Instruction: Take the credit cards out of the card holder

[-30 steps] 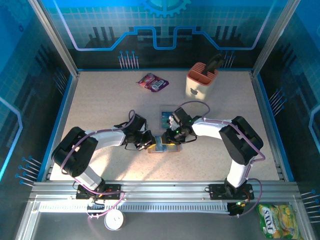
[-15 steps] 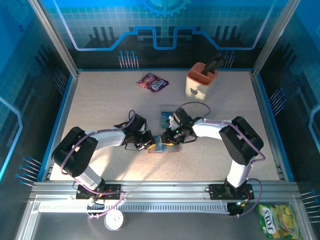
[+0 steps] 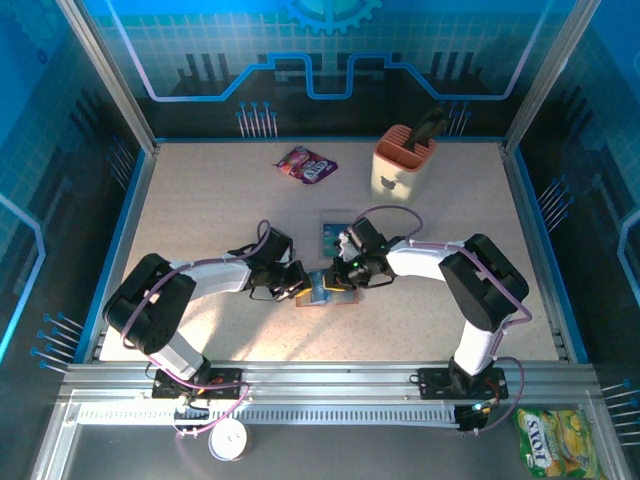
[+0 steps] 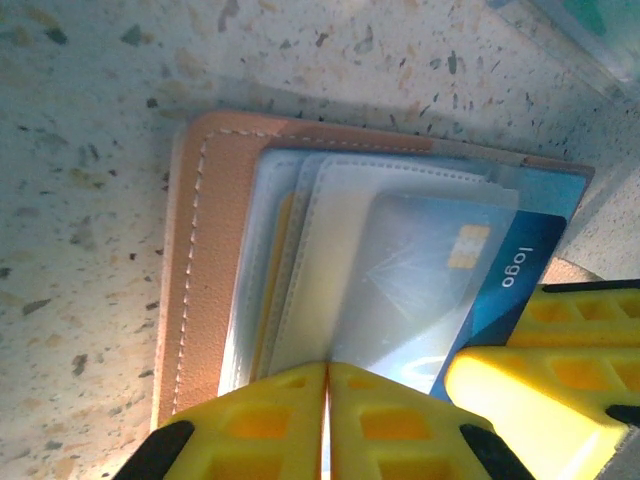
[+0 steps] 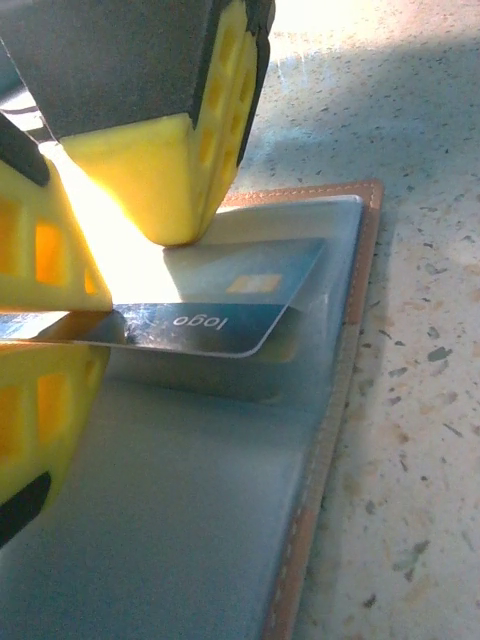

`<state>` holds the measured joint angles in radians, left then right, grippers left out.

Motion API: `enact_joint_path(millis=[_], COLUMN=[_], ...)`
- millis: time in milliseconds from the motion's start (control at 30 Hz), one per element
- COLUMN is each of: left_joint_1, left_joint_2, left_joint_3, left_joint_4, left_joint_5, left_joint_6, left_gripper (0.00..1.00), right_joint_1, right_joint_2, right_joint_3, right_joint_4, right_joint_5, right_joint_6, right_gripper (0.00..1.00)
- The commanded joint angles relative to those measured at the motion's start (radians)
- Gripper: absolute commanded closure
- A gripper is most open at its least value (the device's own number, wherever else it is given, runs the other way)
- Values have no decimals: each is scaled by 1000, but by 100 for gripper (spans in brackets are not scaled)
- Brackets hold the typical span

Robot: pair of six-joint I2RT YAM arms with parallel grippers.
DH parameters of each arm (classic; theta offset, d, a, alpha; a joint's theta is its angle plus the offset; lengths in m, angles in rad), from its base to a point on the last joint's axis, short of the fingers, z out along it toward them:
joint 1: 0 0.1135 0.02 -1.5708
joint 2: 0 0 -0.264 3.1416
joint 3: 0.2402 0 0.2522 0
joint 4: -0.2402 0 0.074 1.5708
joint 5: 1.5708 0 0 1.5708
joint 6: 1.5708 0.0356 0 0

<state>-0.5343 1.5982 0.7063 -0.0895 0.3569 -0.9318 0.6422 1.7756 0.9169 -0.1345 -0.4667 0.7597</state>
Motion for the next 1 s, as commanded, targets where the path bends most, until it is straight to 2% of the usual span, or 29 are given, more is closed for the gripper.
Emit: enact_joint_path(millis=[0,400,967], left_joint_1=[-5,-5,-1], left_joint_2=[19,25,-21], left_joint_3=[-5,15,-10], left_joint_4=[-45,-61,-78], left_joint_5=[-18,-21,-27], left_joint_6=[24,31,40], left_gripper=[89,89,89], right_joint_1=[-19,-35,-52], right_joint_2=[-45,-123,-180], right_joint_3=[-23,-43,74], right_joint_4=[-2,-73,-231], right_joint_5=[-11,-26,32], right_joint_6=[-9,-36,-118], right_gripper=[88,92,98])
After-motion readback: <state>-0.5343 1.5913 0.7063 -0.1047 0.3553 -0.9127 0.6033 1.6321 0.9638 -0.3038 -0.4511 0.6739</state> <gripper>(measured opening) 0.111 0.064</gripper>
